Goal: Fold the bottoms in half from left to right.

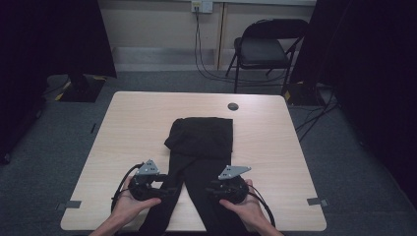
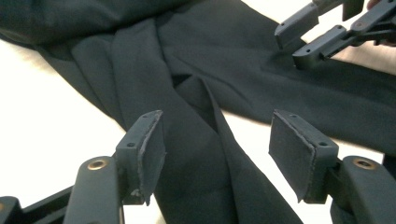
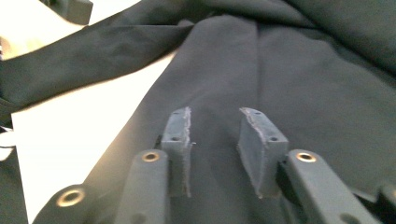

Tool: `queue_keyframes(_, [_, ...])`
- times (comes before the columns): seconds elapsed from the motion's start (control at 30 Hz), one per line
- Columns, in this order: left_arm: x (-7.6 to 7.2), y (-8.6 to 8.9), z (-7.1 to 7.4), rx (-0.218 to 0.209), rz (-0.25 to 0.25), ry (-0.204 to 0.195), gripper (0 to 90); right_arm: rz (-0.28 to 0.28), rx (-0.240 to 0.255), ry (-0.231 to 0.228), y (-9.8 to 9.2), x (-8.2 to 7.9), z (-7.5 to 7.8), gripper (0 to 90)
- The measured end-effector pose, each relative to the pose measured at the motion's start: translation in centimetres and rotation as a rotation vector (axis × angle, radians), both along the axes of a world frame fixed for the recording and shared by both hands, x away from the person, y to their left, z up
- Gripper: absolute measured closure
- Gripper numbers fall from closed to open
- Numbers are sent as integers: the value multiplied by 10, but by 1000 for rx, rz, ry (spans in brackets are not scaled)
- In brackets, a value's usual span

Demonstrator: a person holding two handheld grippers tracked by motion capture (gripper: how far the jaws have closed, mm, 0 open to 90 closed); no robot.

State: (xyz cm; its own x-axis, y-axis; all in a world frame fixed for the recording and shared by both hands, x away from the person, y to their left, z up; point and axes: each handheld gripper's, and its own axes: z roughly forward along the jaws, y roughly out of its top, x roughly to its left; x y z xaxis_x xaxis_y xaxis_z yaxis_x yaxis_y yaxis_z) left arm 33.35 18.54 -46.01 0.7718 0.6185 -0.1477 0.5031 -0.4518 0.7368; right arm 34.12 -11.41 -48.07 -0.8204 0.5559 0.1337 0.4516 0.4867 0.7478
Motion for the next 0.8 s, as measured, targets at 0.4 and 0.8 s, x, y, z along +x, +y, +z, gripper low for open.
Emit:
queue_keyframes(0.4, [0, -15, -15, 200, 21, 5, 346, 29, -101, -10, 6, -14, -9, 594])
queue_keyframes(0.8, [5, -17, -20, 223, -8, 14, 803, 0, -97, -8, -9, -14, -11, 844])
